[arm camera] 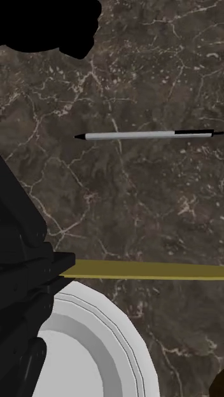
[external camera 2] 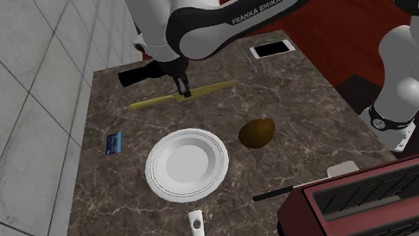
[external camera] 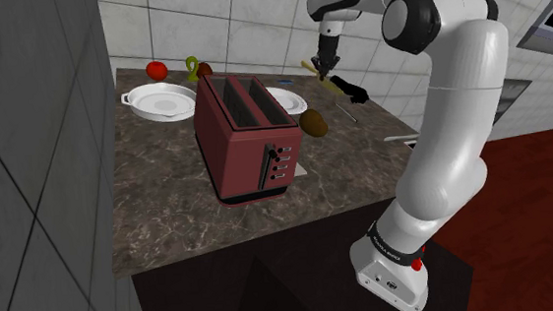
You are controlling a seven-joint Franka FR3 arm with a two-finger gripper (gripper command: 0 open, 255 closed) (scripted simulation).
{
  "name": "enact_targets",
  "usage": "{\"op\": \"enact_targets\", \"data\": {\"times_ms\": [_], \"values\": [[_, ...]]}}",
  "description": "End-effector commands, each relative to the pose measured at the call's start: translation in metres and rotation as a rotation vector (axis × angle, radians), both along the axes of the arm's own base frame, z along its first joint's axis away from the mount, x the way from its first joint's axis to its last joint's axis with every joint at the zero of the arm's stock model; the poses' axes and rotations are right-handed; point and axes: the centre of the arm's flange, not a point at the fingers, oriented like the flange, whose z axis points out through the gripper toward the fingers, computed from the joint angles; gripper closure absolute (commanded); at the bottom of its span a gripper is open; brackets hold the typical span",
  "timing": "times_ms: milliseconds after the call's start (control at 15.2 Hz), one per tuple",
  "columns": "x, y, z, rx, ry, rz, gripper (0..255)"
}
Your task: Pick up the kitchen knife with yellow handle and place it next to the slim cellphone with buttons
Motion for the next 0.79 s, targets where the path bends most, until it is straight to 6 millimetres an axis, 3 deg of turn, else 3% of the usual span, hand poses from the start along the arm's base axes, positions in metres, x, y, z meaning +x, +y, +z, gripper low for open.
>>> {"op": "enact_targets", "data": {"times_ms": [0, 726], "values": [[-0.019, 0.005, 0.002, 0.000, 0.000, 0.000, 255], [-0.159, 0.044, 0.003, 0.000, 0.000, 0.000, 255]]}}
